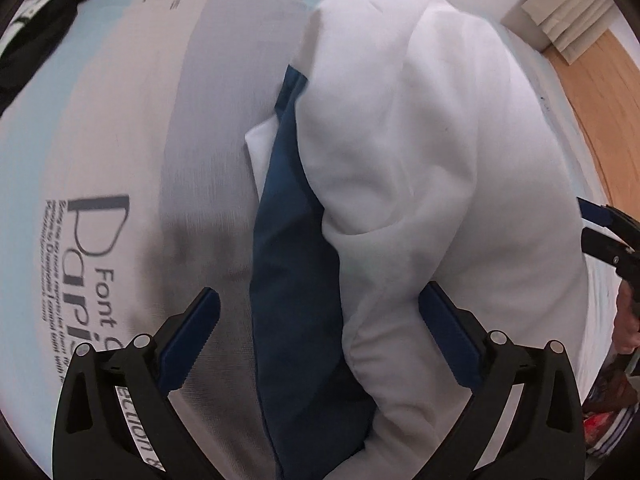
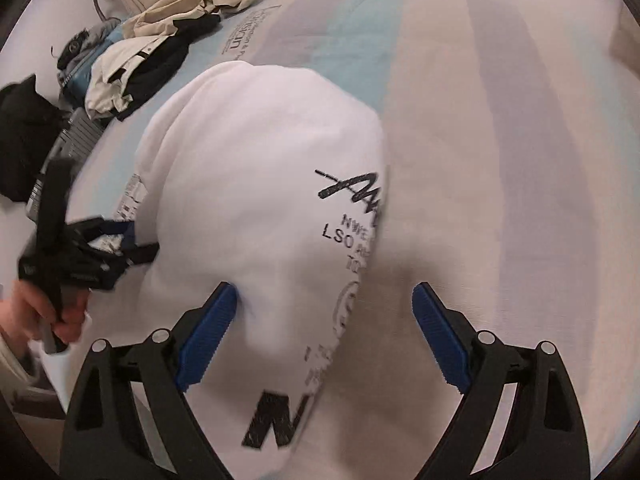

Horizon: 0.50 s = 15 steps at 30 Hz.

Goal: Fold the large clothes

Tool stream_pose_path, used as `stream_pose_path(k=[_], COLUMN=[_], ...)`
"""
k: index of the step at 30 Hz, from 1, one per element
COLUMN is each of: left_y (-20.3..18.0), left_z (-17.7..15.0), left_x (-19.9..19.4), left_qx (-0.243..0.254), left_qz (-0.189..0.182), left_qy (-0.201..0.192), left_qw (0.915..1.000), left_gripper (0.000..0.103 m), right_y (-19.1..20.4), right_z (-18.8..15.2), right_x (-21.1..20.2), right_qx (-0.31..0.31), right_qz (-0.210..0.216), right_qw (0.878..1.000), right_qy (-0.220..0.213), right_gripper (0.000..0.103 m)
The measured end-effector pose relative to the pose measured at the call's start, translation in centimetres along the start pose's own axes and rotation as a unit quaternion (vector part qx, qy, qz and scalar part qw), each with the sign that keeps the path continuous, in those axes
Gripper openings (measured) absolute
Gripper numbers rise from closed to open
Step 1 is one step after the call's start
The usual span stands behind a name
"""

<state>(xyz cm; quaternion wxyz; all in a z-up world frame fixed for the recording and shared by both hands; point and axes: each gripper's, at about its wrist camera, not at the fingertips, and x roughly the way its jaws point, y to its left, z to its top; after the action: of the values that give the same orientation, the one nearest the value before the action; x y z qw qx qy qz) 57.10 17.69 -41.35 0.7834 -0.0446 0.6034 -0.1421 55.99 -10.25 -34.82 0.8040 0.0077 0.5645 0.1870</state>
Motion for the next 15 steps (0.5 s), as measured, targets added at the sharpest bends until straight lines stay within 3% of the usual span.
stream_pose_path(k=[4, 9, 15], left_y=[1.9, 2.5, 3.9], left_z=[-0.2, -0.8, -1.5], left_x=[0.6, 0.6, 1.0], left_qx=[-0.053, -0.054, -0.092], left_qz=[-0.056, -0.081, -0.117], left_qy=[0.013, 0.032, 0.051], left_qw=[0.997, 0.9947, 0.9876], left_gripper=[0.098, 0.098, 0.098], right_y=[-1.1, -2.2, -2.8], right_z=[0.2, 0.5, -0.4], right_x=[0.9, 2.1, 4.2], right_qx=[0.046, 0.081, 0.138], right_qz=[0.047, 0.089, 0.158], right_qw=[0.998, 0.992, 0.976], right_qy=[0.013, 0.034, 0.06], right_gripper=[0.087, 0.092, 0.095])
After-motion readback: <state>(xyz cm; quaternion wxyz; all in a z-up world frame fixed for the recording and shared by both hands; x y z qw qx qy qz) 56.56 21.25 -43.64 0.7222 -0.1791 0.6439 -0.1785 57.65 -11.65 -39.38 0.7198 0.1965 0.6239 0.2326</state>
